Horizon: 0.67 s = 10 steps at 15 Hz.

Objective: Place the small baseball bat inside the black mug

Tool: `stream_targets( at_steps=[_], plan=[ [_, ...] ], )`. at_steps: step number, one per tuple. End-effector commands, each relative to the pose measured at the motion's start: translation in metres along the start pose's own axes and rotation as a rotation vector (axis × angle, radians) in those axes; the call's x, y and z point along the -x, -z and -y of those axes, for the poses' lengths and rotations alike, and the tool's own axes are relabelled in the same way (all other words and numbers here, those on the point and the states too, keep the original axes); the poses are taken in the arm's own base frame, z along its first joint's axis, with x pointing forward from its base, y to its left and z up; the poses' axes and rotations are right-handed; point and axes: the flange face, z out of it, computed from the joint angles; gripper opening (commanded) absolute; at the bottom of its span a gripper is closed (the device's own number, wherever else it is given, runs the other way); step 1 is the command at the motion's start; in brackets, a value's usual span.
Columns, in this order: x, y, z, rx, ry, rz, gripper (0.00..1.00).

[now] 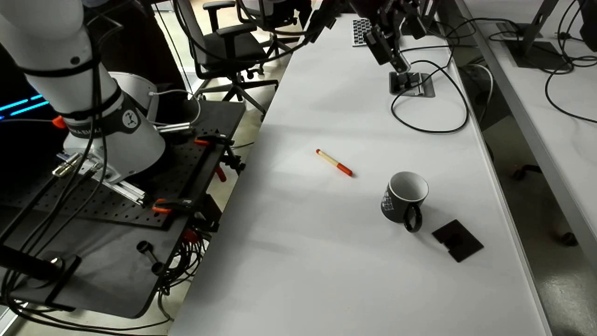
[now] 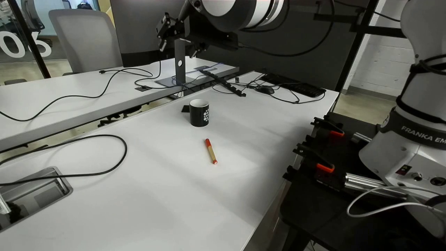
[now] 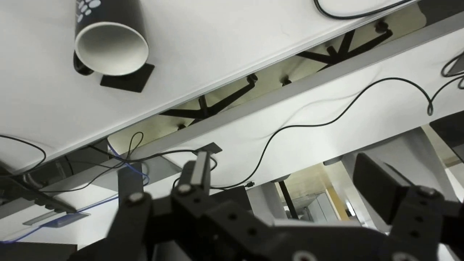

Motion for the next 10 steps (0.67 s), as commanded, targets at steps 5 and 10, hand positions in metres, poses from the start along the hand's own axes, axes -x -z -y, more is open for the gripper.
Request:
stream_targets(
  at_steps=[5, 10],
  plan=[
    [0.0209, -0.0201, -0.0098, 0.067, -0.011, 0.114, 1.0],
    [0.0226, -0.0172, -0.0066, 0.056, -0.006, 0.097, 1.0]
  ],
)
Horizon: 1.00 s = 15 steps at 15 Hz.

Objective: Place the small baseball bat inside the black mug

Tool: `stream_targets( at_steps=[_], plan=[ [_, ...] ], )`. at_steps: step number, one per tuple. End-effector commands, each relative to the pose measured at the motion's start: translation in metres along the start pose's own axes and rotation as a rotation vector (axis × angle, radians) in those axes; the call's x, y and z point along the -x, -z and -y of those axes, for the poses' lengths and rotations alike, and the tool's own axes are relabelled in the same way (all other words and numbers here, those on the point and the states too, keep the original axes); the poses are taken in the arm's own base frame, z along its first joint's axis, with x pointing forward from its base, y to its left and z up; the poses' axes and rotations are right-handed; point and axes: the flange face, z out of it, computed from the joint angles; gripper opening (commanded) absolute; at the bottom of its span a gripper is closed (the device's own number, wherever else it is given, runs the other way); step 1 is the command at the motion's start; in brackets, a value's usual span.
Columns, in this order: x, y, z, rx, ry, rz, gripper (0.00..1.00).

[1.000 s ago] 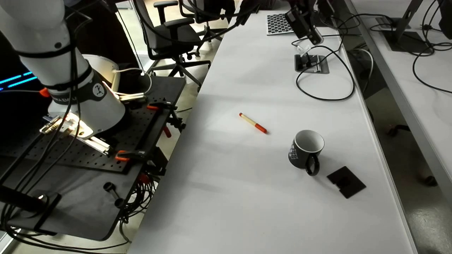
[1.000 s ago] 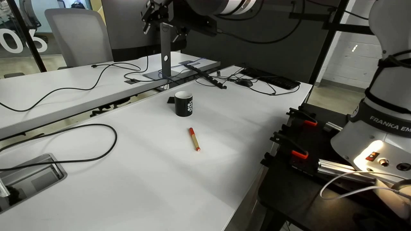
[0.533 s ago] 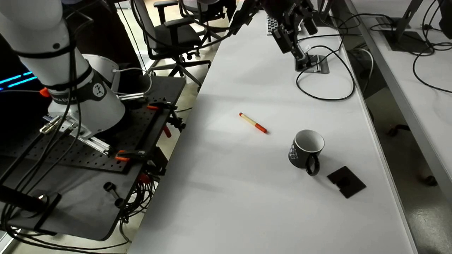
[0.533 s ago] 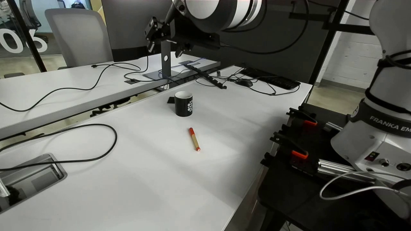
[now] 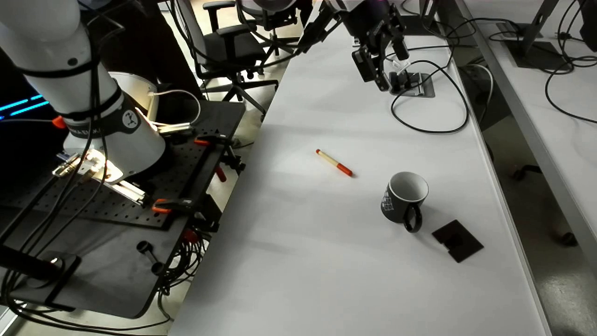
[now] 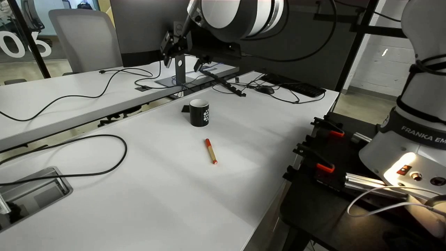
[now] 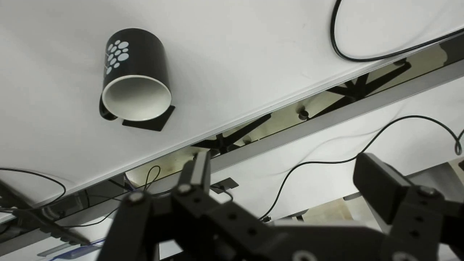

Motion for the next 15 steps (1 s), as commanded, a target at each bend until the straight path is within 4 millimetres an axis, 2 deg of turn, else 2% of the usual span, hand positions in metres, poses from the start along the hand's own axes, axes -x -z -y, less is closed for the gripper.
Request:
stream_targets(
  at_steps=[1, 3, 5, 9, 11, 15],
  plan=[
    [0.0, 0.0, 0.0, 0.0, 0.0, 0.0, 1.0],
    [-0.002, 0.003, 0.012, -0.029, -0.025, 0.007, 1.0],
    [0.005, -0.003, 0.023, -0.034, -0.06, 0.023, 1.0],
    [0.029, -0.019, 0.039, -0.024, -0.149, 0.082, 1.0],
    [0.037, -0.033, 0.039, 0.004, -0.194, 0.089, 1.0],
    [0.038, -0.061, 0.021, 0.111, -0.263, 0.052, 1.0]
  ],
)
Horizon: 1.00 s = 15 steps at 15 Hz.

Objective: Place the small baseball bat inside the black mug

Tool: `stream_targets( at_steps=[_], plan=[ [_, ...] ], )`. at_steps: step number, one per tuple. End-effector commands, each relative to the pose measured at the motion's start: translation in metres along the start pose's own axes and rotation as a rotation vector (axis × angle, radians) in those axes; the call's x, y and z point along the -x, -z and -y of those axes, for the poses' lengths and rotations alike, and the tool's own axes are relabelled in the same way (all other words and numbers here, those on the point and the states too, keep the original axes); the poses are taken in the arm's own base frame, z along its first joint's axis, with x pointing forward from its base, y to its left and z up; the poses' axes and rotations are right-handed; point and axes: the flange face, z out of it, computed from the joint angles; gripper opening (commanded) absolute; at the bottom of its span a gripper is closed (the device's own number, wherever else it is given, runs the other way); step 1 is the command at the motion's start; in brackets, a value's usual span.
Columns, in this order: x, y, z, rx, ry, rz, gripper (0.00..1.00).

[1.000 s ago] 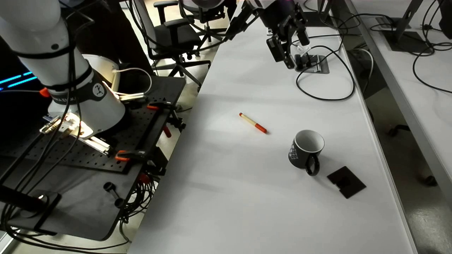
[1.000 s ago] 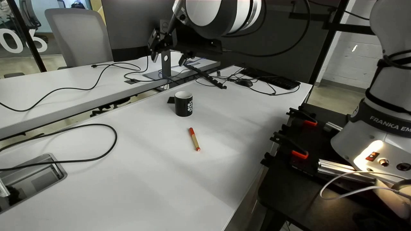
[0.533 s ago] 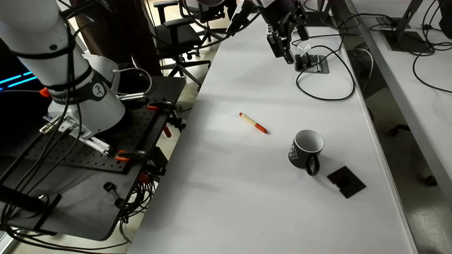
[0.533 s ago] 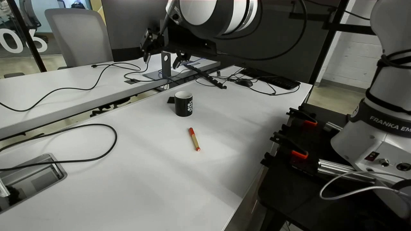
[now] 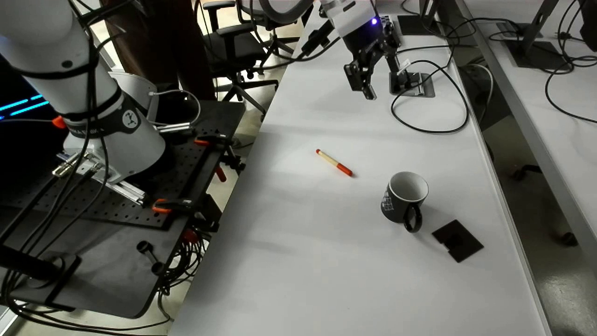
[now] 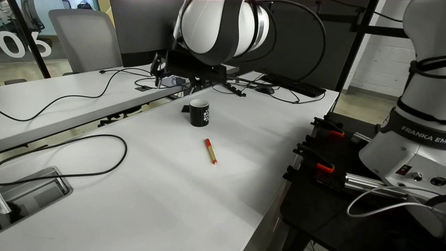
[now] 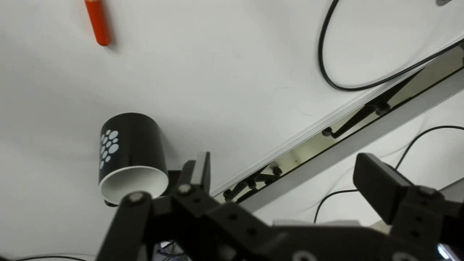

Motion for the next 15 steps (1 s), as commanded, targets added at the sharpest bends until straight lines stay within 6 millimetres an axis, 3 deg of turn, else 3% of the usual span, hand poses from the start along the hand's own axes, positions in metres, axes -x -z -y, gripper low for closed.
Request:
stream_targets(
  at_steps=[1, 5, 11, 15],
  plan=[
    [-0.008, -0.027, -0.01, 0.098, -0.069, -0.05, 1.0],
    [-0.005, -0.04, -0.024, 0.226, -0.085, -0.064, 1.0],
    [0.02, -0.052, -0.036, 0.404, -0.09, 0.004, 1.0],
    [0.026, -0.052, -0.038, 0.395, -0.081, 0.023, 1.0]
  ],
)
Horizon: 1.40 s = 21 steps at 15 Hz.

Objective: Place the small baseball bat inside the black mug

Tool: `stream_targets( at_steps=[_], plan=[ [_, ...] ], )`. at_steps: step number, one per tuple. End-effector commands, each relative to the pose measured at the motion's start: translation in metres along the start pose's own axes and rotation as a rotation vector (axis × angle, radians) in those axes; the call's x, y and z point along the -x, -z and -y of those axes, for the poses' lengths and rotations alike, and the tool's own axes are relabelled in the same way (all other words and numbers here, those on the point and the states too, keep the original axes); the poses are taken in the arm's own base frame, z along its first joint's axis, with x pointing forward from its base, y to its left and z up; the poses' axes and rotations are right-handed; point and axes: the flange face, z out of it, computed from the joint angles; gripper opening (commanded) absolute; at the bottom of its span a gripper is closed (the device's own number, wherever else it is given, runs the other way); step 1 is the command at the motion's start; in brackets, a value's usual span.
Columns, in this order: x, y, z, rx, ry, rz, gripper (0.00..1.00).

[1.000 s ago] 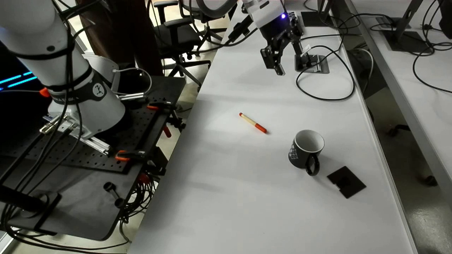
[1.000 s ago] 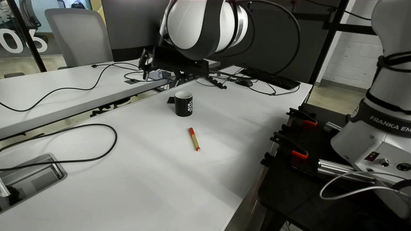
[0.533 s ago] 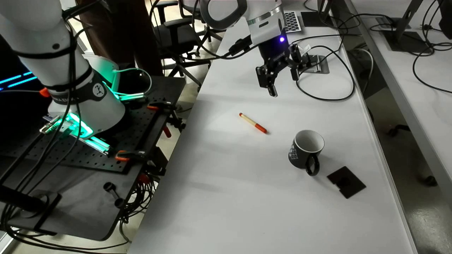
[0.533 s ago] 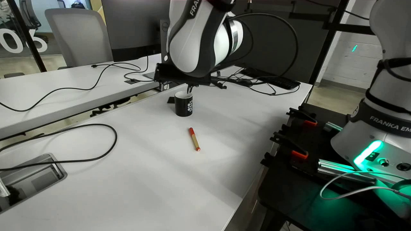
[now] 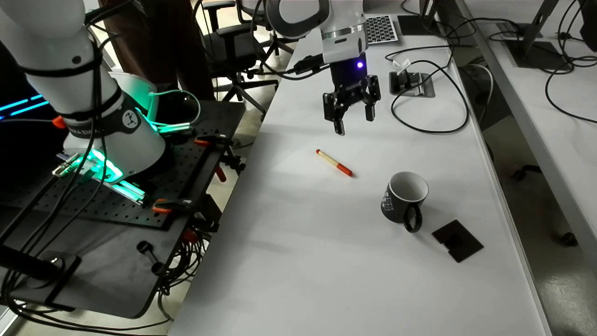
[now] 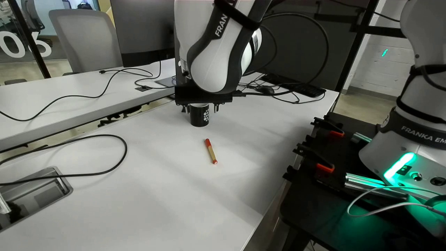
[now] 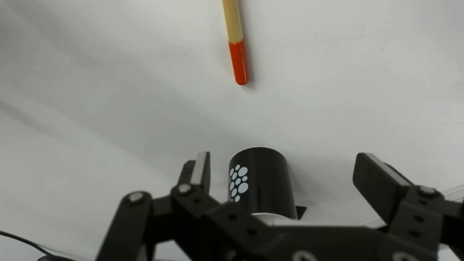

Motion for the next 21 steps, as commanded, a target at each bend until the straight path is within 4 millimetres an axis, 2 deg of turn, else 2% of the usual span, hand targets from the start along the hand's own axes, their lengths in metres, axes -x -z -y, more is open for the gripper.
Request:
stream_targets(
  at_steps=[1, 5, 9, 15, 21],
  plan=[
    [0.0, 0.0, 0.0, 0.0, 0.001, 0.001, 1.0],
    [0.001, -0.002, 0.006, -0.037, 0.029, 0.03, 1.0],
    [0.004, -0.017, 0.0, -0.058, 0.035, 0.058, 1.0],
    [0.006, -0.045, -0.02, -0.003, -0.002, 0.118, 1.0],
    [0.02, -0.069, -0.02, 0.039, 0.038, 0.183, 1.0]
  ],
)
